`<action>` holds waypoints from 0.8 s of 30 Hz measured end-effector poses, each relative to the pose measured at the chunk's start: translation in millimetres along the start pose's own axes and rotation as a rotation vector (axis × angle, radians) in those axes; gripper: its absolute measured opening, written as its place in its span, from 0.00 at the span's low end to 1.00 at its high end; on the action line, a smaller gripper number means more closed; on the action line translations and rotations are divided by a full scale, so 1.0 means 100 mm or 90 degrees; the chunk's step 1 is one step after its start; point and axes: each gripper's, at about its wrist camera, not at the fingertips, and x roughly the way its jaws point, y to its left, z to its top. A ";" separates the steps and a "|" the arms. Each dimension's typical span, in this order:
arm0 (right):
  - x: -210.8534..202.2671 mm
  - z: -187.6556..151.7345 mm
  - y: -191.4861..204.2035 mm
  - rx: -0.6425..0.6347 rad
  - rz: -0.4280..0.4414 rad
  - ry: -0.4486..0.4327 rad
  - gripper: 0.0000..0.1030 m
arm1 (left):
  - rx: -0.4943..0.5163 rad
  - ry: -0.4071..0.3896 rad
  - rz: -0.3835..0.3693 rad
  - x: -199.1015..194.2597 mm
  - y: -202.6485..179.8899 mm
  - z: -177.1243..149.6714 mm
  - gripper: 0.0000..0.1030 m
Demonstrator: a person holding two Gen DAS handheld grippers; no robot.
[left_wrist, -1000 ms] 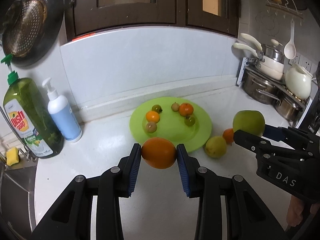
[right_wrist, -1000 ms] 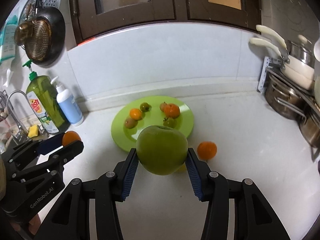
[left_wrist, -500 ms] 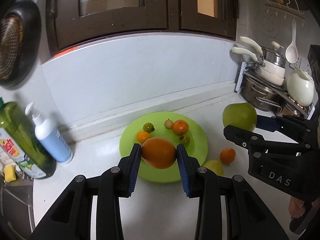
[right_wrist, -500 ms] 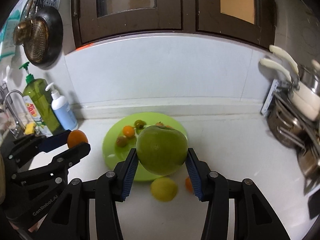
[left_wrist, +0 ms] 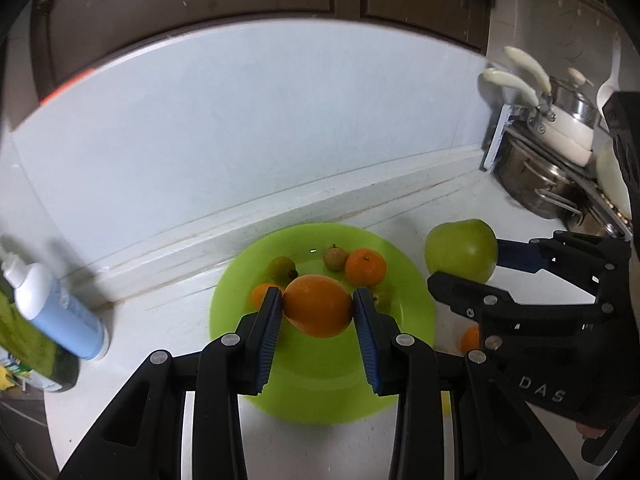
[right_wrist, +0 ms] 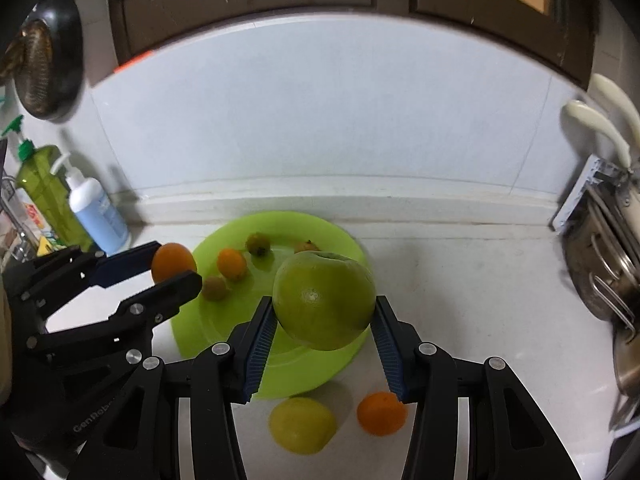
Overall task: Organize fruits
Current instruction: 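Lift the orange and apple and carry both over the green plate, then lower the orange and apple onto the plate and open both tools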
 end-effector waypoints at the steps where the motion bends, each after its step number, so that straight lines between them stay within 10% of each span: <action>1: 0.05 0.01 -0.01 -0.002 -0.004 0.007 0.48 | 0.001 0.006 -0.003 0.06 0.01 0.01 0.35; 24: 0.83 0.05 -0.26 -0.019 0.003 0.100 0.48 | 0.006 0.103 -0.029 0.99 0.01 0.05 0.35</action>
